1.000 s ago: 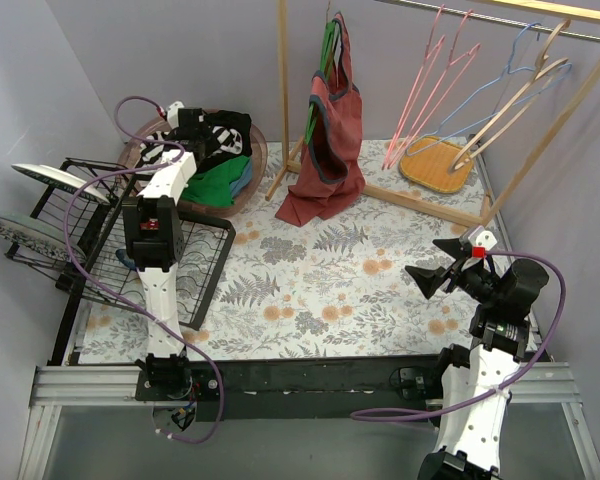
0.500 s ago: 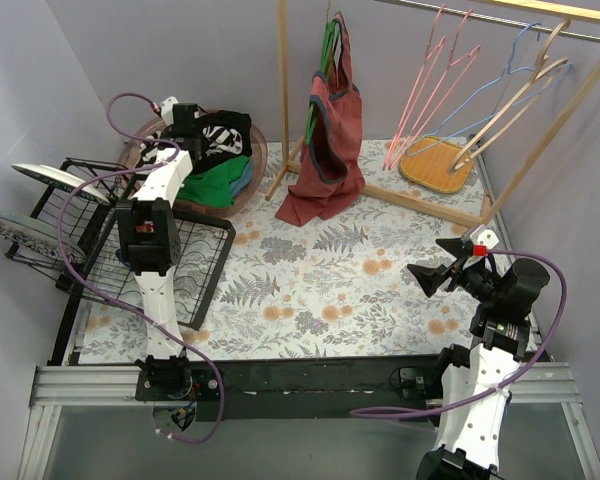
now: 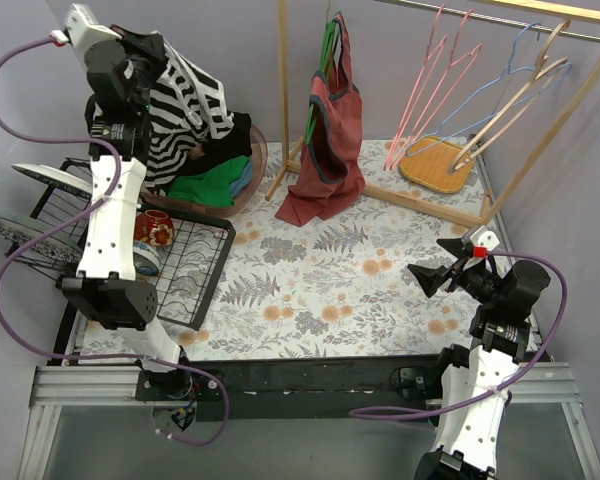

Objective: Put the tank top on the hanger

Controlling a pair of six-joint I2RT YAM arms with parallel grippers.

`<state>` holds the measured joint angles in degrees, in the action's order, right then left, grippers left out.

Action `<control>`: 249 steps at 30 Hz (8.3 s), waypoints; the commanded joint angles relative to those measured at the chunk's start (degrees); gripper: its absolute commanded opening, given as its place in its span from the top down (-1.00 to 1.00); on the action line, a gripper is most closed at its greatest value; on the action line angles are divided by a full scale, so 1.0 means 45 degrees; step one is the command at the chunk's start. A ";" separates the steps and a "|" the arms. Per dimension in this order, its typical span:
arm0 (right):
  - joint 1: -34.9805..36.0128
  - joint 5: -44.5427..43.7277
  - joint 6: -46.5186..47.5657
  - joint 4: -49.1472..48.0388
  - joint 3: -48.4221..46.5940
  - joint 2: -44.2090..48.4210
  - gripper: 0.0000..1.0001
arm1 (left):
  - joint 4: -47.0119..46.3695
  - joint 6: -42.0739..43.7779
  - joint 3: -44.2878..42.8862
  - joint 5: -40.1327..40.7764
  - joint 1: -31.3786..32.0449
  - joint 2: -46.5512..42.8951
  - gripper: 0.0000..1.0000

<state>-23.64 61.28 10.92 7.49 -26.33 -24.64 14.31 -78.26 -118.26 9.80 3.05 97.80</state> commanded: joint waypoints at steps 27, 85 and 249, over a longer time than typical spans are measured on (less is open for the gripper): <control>-0.0099 0.1070 0.0132 -0.0336 0.0284 0.0301 -0.97 | -0.2884 -0.3916 0.2469 -0.6492 0.3013 -0.6986 1.00; 1.7538 -1.0628 0.3746 0.0973 -0.5263 -1.2941 -0.16 | 0.3989 -0.1475 1.8231 -0.2782 0.5221 -1.2846 -0.62; 0.2421 -0.0609 0.5562 0.5153 -0.2353 -0.3547 -0.64 | -0.2299 0.8348 -0.2276 0.2000 1.1119 0.4225 1.00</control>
<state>-12.29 56.86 35.77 30.28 -36.62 -41.17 8.54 -41.12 -130.13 16.49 53.06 122.23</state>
